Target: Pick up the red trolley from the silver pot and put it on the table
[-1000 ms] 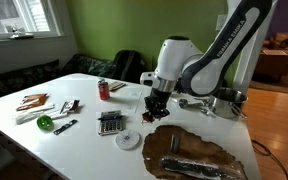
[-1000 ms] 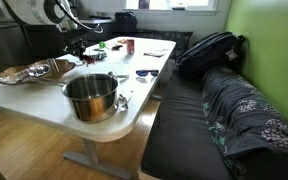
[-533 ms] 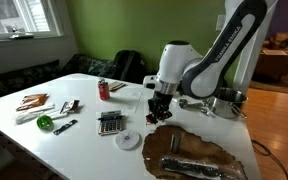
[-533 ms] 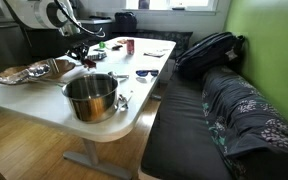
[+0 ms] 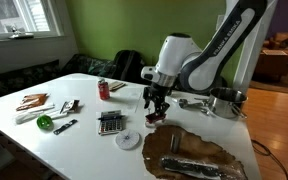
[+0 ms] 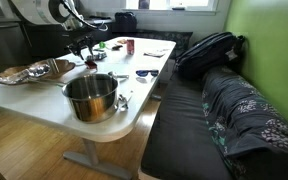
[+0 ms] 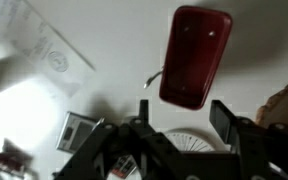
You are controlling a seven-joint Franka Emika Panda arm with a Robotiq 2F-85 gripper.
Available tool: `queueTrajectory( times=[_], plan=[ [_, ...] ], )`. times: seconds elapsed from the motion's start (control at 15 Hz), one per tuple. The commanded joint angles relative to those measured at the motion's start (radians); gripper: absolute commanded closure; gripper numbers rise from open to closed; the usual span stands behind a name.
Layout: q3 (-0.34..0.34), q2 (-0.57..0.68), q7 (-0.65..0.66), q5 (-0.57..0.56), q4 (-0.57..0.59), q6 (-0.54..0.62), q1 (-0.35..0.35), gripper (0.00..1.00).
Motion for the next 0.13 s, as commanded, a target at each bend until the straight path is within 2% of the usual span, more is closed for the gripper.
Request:
queueTrajectory(
  times=[0.0,0.07],
  plan=[
    [0.010,-0.016,0.015,-0.017,-0.001,0.051,-0.011,0.03],
    [0.012,-0.030,0.015,-0.018,-0.003,0.064,-0.015,0.21]
  ],
)
